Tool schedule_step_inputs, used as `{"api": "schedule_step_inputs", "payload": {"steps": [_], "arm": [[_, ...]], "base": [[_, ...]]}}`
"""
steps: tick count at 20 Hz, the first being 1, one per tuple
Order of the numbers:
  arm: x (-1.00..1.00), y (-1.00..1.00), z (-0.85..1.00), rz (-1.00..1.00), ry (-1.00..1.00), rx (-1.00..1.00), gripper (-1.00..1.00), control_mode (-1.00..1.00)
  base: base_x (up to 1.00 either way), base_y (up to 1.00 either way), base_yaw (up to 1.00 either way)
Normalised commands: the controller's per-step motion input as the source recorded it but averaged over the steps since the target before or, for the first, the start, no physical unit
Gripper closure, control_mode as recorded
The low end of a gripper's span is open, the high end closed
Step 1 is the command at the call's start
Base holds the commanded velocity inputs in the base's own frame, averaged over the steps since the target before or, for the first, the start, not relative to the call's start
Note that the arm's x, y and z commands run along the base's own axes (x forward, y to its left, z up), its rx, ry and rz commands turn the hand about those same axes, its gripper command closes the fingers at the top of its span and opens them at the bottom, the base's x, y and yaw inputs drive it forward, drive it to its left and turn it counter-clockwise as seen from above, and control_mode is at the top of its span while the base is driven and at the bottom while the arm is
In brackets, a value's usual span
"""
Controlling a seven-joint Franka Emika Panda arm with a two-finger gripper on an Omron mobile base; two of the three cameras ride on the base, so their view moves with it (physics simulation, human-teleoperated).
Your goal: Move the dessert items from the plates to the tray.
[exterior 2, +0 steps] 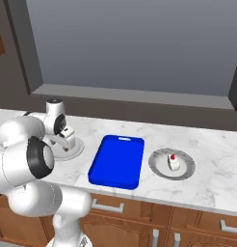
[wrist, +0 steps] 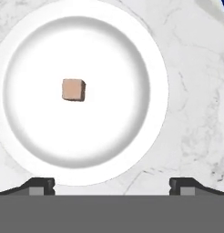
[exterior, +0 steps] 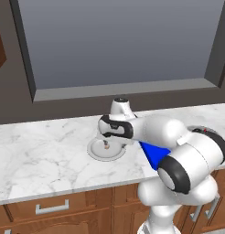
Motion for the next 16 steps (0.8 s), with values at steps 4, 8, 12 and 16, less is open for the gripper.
{"api": "schedule_step_inputs", "payload": {"steps": [4, 8, 12, 16], "arm": [[0.2, 0.0, 0.0, -0.03, 0.11, 0.02, -1.0, -1.0], [0.2, 0.0, -0.13, -0.02, 0.02, 0.0, -1.0, -1.0], [0.23, 0.04, -0.11, -0.02, 0.02, 0.0, -1.0, -1.0], [0.15, 0.07, -0.17, -0.01, 0.0, 0.0, -1.0, -1.0]], "base": [[0.0, 0.0, 0.0], [0.0, 0.0, 0.0], [0.0, 0.0, 0.0], [0.0, 0.0, 0.0]]}}
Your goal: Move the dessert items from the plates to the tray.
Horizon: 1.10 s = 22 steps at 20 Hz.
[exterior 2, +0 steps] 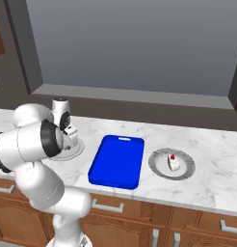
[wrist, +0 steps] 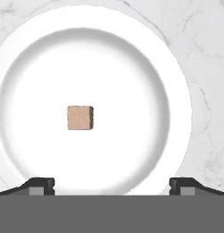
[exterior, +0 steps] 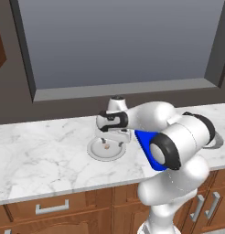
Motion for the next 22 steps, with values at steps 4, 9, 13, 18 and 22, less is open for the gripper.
{"api": "schedule_step_inputs", "payload": {"steps": [4, 9, 13, 18, 22], "arm": [[0.13, 0.08, -0.18, -0.01, 0.0, 0.0, -1.0, -1.0], [0.15, 0.11, -0.17, -0.01, -0.01, 0.0, -1.0, -1.0], [0.16, 0.08, -0.03, 0.0, -0.02, 0.0, -1.0, -1.0], [0.22, 0.01, -0.01, 0.0, 0.0, 0.0, -1.0, -1.0], [0.14, 0.0, -0.02, 0.0, 0.0, 0.0, -1.0, -1.0]], "base": [[0.0, 0.0, 0.0], [0.0, 0.0, 0.0], [0.0, 0.0, 0.0], [0.0, 0.0, 0.0], [0.0, 0.0, 0.0]]}}
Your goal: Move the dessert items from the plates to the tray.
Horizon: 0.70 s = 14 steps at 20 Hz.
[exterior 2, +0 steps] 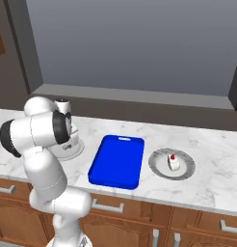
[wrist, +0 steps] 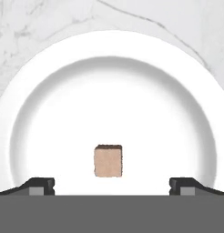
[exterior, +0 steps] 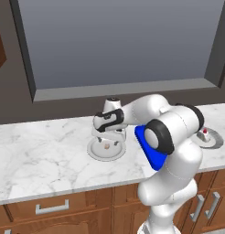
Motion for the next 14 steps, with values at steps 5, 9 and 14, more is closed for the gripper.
{"api": "schedule_step_inputs", "payload": {"steps": [5, 9, 14], "arm": [[0.08, 0.01, -0.12, 0.0, 0.0, 0.0, -1.0, -1.0], [0.07, 0.0, -0.11, 0.0, 0.0, 0.0, -1.0, -1.0], [0.03, 0.0, -0.15, 0.0, 0.0, 0.0, -1.0, -1.0]], "base": [[0.0, 0.0, 0.0], [0.0, 0.0, 0.0], [0.0, 0.0, 0.0]]}}
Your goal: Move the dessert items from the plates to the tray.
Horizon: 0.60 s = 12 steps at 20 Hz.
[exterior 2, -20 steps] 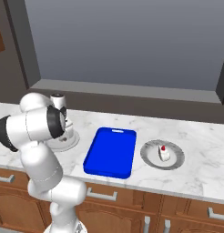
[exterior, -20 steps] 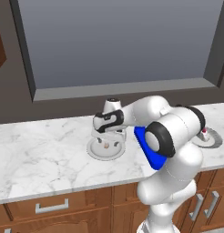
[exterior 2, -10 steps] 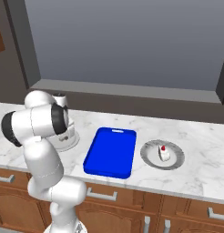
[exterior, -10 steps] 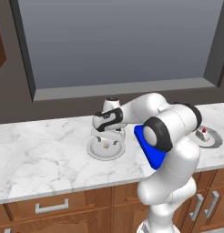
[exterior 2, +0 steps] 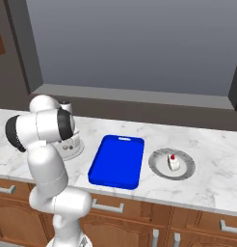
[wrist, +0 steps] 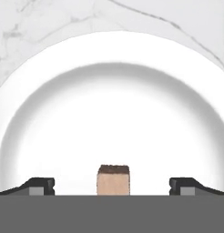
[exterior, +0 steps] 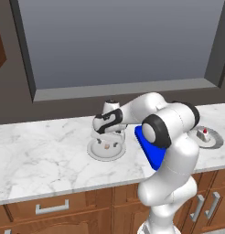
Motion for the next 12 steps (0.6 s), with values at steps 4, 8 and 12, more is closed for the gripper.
{"api": "schedule_step_inputs", "payload": {"steps": [4, 8, 12], "arm": [[0.0, 0.0, -0.17, 0.0, 0.0, 0.0, -1.0, -1.0], [0.0, 0.0, -0.17, 0.0, 0.0, 0.0, -1.0, -1.0], [0.0, 0.0, -0.12, 0.0, 0.0, 0.0, -1.0, -1.0]], "base": [[0.0, 0.0, 0.0], [0.0, 0.0, 0.0], [0.0, 0.0, 0.0]]}}
